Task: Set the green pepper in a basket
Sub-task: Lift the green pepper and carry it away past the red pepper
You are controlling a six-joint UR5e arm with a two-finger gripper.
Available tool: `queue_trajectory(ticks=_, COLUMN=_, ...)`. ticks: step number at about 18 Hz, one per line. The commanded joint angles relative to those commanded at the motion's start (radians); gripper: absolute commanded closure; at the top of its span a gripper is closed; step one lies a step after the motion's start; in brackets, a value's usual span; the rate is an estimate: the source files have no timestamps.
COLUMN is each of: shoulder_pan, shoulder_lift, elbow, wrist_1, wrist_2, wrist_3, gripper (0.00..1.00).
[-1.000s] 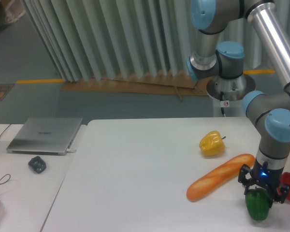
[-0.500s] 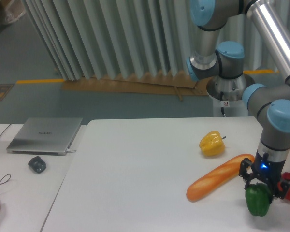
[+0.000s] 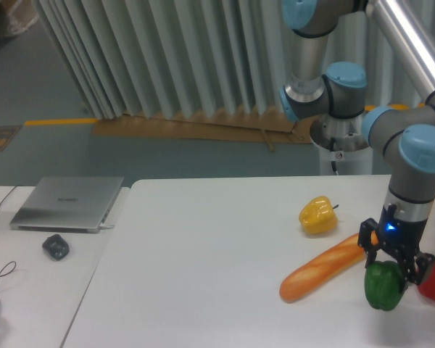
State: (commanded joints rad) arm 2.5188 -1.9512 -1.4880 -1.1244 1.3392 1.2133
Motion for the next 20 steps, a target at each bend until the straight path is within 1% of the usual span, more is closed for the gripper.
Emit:
queue_trajectory(ticks=2, shoulder_pan=0.008, shoulder_lift=0.003, elbow=0.002, wrist_1=0.0, wrist_2=0.002, wrist_3=0.029, gripper=0.53)
queue_trajectory(ticks=3, shoulder_pan=0.023, shoulder_lift=0.009, elbow=0.002, wrist_1=-0.002, wrist_2=0.002, wrist_3=0.055, gripper=0.53)
queue_trajectory(ticks=4, shoulder_pan=0.029, shoulder_lift=0.009, elbow=0.005, wrist_1=-0.005, wrist_2=0.002, wrist_3=0.098, gripper=0.53)
queue_trajectory(ticks=6, shoulder_pan=0.049, shoulder_lift=0.009, elbow=0.011, wrist_1=-0.034, wrist_2=0.003, wrist_3=0.196, gripper=0.53)
queue_trajectory(ticks=7, shoulder_pan=0.055, shoulder_lift=0.011, elbow=0.014, wrist_1=-0.035, wrist_2=0.003, wrist_3=0.228, gripper=0.53)
queue_trajectory(ticks=9, shoulder_pan=0.058, shoulder_lift=0.017, elbow=0.02, wrist_1=-0.038, wrist_2=0.005, wrist_3=0.252, gripper=0.53)
queue_trajectory(ticks=11, shoulder_pan=0.071, shoulder_lift=0.023, elbow=0.025, wrist_1=-0.041, wrist_2=0.009, wrist_3=0.305, gripper=0.53)
queue_trajectory(ticks=14, shoulder_pan=0.095, shoulder_lift=0.023, elbow=0.035, wrist_1=-0.069, wrist_2=0.011, wrist_3=0.368, gripper=0.53)
queue_trajectory(ticks=17, shoulder_pan=0.118, shoulder_lift=0.023, elbow=0.064, wrist_1=-0.107, wrist_2=0.014, wrist_3=0.445, gripper=0.53)
queue_trajectory(ticks=19, shoulder_pan=0.129, shoulder_lift=0.023, elbow=0.078, wrist_1=-0.12, wrist_2=0.056, wrist_3=0.503, gripper=0.53)
queue_trajectory(ticks=20, shoulder_pan=0.13, shoulder_lift=0.023, elbow=0.08, wrist_1=-0.117, wrist_2=0.083, wrist_3=0.526, gripper=0.53)
